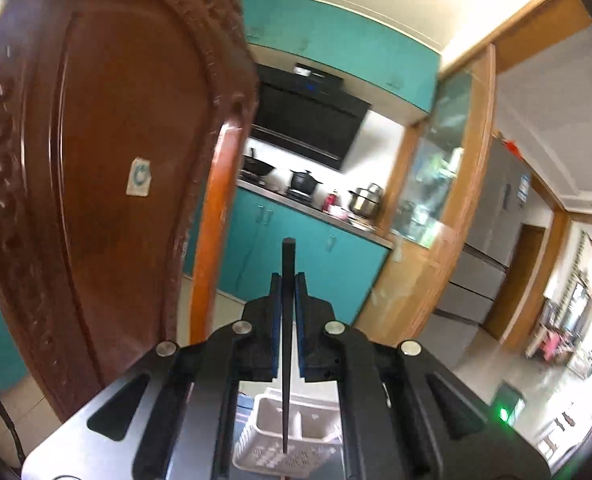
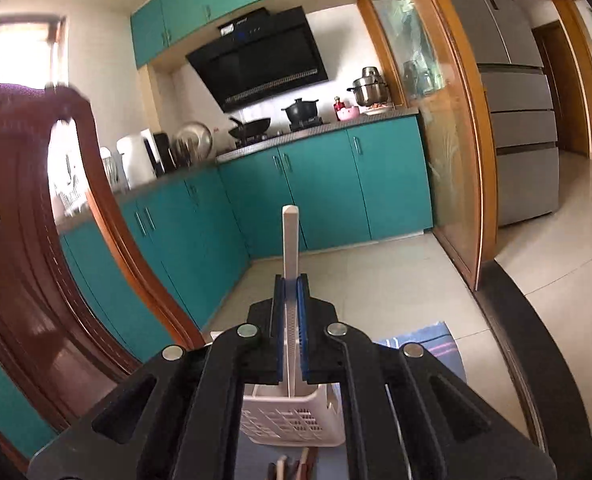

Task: Organize utensils
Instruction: 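Lift both chopsticks and lower them into the white basket, opening both grippers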

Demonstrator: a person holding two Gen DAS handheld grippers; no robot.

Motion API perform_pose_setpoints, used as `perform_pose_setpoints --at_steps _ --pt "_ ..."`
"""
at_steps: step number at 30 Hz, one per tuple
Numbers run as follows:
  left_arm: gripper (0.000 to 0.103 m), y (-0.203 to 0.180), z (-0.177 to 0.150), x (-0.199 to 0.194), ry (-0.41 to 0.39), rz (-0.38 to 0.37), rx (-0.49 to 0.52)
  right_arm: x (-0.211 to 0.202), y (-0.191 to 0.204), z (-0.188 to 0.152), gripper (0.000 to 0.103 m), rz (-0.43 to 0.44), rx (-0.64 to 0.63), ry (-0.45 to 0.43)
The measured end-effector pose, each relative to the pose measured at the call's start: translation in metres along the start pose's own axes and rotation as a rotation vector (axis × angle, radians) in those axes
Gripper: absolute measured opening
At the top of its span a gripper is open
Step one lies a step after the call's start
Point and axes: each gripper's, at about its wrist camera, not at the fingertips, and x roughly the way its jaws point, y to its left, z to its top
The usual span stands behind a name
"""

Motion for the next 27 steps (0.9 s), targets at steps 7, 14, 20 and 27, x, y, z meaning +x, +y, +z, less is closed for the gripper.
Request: perform_pose_setpoints --at_steps 7,14,20,27 --pt "0.007 0.013 -0.008 0.049 0.068 0.018 -0.102 0.003 -0.003 -0.009 0.007 0.011 -0.015 0.025" --pt "0.007 0.004 -0.028 0.075 0.054 0.094 -0.027 0.014 -0.013 -0.014 0.007 0.026 0.009 0.049" --pt "0.007 0.001 -0.053 0.096 0.141 0.124 0.041 0.008 -0.015 -0.015 0.022 0.035 0.010 0.044" --pt "0.007 0.006 -0.069 0.091 0.200 0.098 0.043 -0.049 -0.022 -0.007 0.051 0.058 -0.018 -0.097"
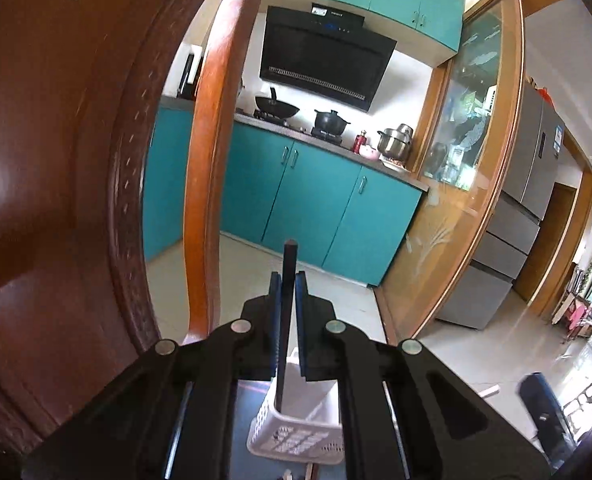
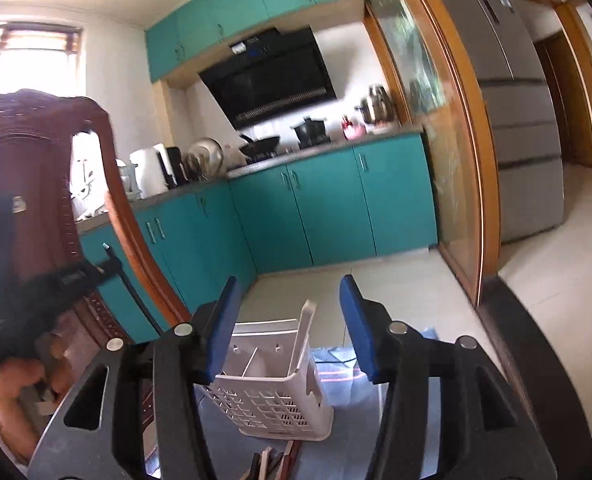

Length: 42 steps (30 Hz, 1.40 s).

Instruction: Organize utensils

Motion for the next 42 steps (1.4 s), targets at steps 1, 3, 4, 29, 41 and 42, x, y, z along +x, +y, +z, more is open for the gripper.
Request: perform_pose_setpoints --at_steps 1,3,4,29,41,42 --pt "0.007 0.002 -0.001 0.000 0.007 -0.001 -0.006 -0.007 0.000 -0.002 0.051 0.021 -0.013 -0.007" --pt "0.009 0.007 -0.004 -0.002 0.024 -0.009 -0.017 -0.017 0.000 -0.008 0.051 0.092 -0.040 0.008" --pt "0.014 0.011 -0.006 -0.006 0.026 -0.014 -0.022 -0.019 0.001 -0.013 0.051 0.122 -0.052 0.029" --pt "0.045 0.037 -0.091 -0.012 0.223 0.189 0.287 0.118 0.037 -0.188 0.016 -0.009 -0.126 0.850" --pt "0.052 0.021 -0.118 -0.003 0.326 0.159 0.342 0.113 -0.022 -0.172 0.013 -0.112 0.048 0.846" --pt "0.054 0.019 -0.121 -0.002 0.336 0.158 0.344 0.112 -0.027 -0.171 0.013 -0.124 0.063 0.846"
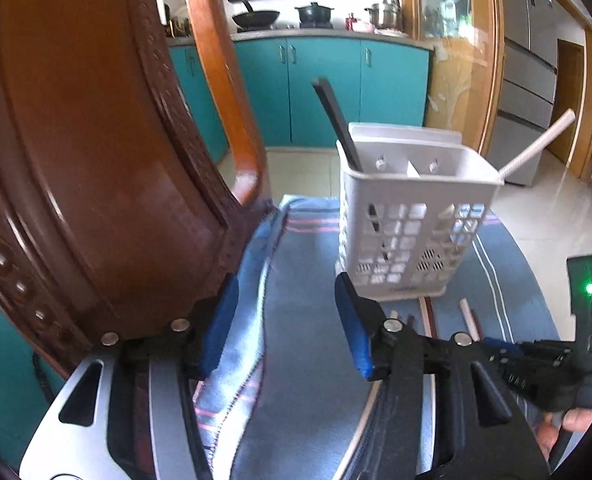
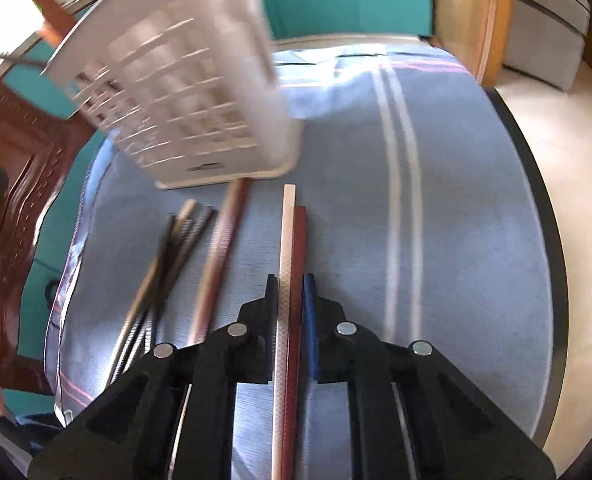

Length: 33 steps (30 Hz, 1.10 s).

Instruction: Organize utensils

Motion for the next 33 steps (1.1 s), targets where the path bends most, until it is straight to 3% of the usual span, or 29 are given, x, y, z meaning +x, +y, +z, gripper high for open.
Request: perform_pose_setpoints --at_steps 4,13,16,18,27,33 --pt "0.058 -0.008 -0.010 0.006 0.026 0.010 0.030 -0.007 -0.018 -0.004 0.014 -0.026 0.020 -0.014" --pt "0.063 -0.018 -0.024 0.028 0.131 -0.014 0.025 -0.013 -0.020 -0.010 0.016 -0.039 0.001 -0.033" --pt "0.063 -0.017 -0.025 0.030 0.142 -0.012 0.019 -0.013 -0.017 -0.012 0.015 -0.016 -0.028 -0.039" --pt "0.063 -0.017 -0.025 0.032 0.151 -0.012 0.012 -0.015 -0.012 -0.013 0.007 -0.005 -0.048 -0.057" --pt "0.065 -0.009 -0.028 0.042 0.198 -0.041 -0.020 -0.027 -0.002 -0.011 0.005 0.077 -0.066 -0.089" --pt "0.065 0.000 -0.034 0.056 0.270 -0.136 -0.092 -0.023 -0.017 -0.007 0.006 -0.053 -0.021 -0.068"
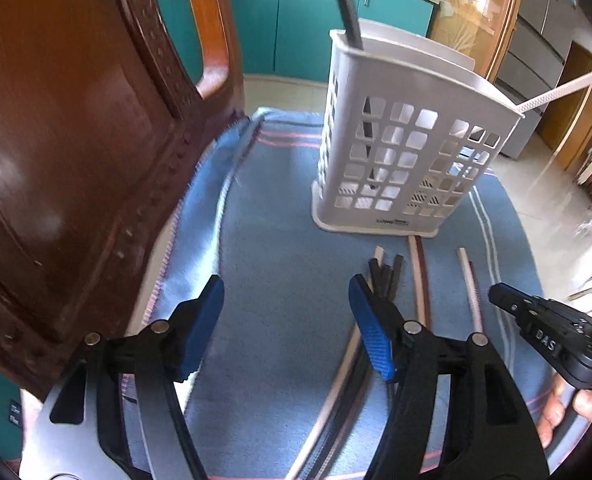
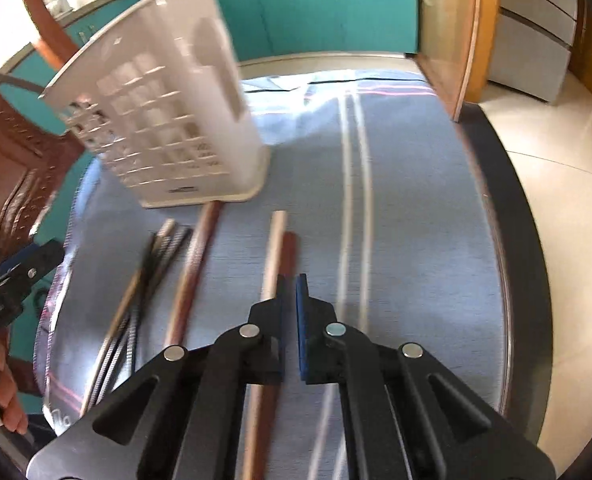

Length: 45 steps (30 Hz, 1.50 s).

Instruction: Organize utensils

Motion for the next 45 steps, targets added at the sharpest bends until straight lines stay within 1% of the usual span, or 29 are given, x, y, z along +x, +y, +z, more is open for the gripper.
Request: perform_pose_setpoints --at_steps 2,4,6,8,11,16,17,18,19,20,21,22,24,25,26,29,34,38,41,45 --pt "0.066 0.000 -0.001 0.004 0.025 -0.040 -0.012 -0.001 -0.003 0.001 0.007 -0.001 0.011 -0.001" --pt "0.067 -0.002 -0.003 0.010 0.055 -0.085 -0.013 -0.004 -0.005 0.001 0.015 -0.008 0.018 -0.009" --pt "0.067 -0.008 -0.007 0.017 0.082 -0.115 0.000 -0.006 -0.006 0.001 0.030 -0.006 0.022 -0.016" --pt "0.067 -0.017 -0.011 0.023 0.108 -0.134 0.020 -0.007 -0.006 0.000 0.034 -0.004 0.023 -0.018" --pt "0.067 -0.030 -0.017 0.035 0.138 -0.134 0.056 -0.006 -0.007 0.000 0.034 -0.005 0.025 -0.011" --pt "0.066 -0.044 -0.023 0.052 0.178 -0.126 0.076 -0.001 -0.006 -0.001 0.034 -0.008 0.031 0.010" --pt "0.063 -0.047 -0.023 0.053 0.170 -0.105 0.090 -0.001 -0.005 -0.001 0.034 -0.007 0.030 0.013" --pt "0.059 -0.050 -0.023 0.054 0.166 -0.085 0.104 0.000 -0.004 -0.001 0.035 -0.006 0.026 0.015" --pt "0.046 -0.052 -0.023 0.055 0.162 -0.075 0.110 0.001 -0.004 -0.001 0.035 -0.007 0.024 0.016" --pt "0.034 -0.052 -0.022 0.056 0.160 -0.085 0.102 0.002 -0.004 -0.001 0.036 -0.007 0.022 0.017" --pt "0.027 -0.051 -0.021 0.055 0.167 -0.106 0.090 0.002 -0.004 -0.001 0.036 -0.007 0.022 0.018" --pt "0.021 -0.052 -0.019 0.054 0.173 -0.122 0.079 0.002 -0.005 -0.002 0.036 -0.008 0.022 0.020" --pt "0.019 -0.050 -0.018 0.051 0.168 -0.118 0.071 0.003 -0.006 -0.003 0.037 -0.012 0.023 0.023" --pt "0.011 -0.046 -0.016 0.048 0.161 -0.110 0.069 0.003 -0.006 -0.003 0.037 -0.013 0.024 0.024" --pt "0.010 -0.043 -0.015 0.047 0.156 -0.104 0.066 0.005 -0.007 -0.003 0.037 -0.014 0.025 0.026" --pt "0.008 -0.032 -0.009 0.040 0.143 -0.125 0.028 0.003 -0.008 -0.004 0.037 -0.013 0.027 0.024" --pt "0.008 -0.017 -0.004 0.029 0.124 -0.121 -0.001 0.003 -0.009 -0.002 0.037 -0.011 0.027 0.019" --pt "0.008 -0.011 -0.005 0.033 0.152 -0.101 -0.002 0.005 -0.002 -0.003 0.037 -0.002 0.006 0.021" --pt "0.008 -0.011 -0.011 0.037 0.173 -0.074 0.009 0.011 0.003 -0.006 0.037 -0.032 -0.014 0.044" --pt "0.008 -0.010 -0.016 0.040 0.185 -0.049 0.017 0.012 0.001 -0.006 0.036 -0.026 -0.002 0.046"
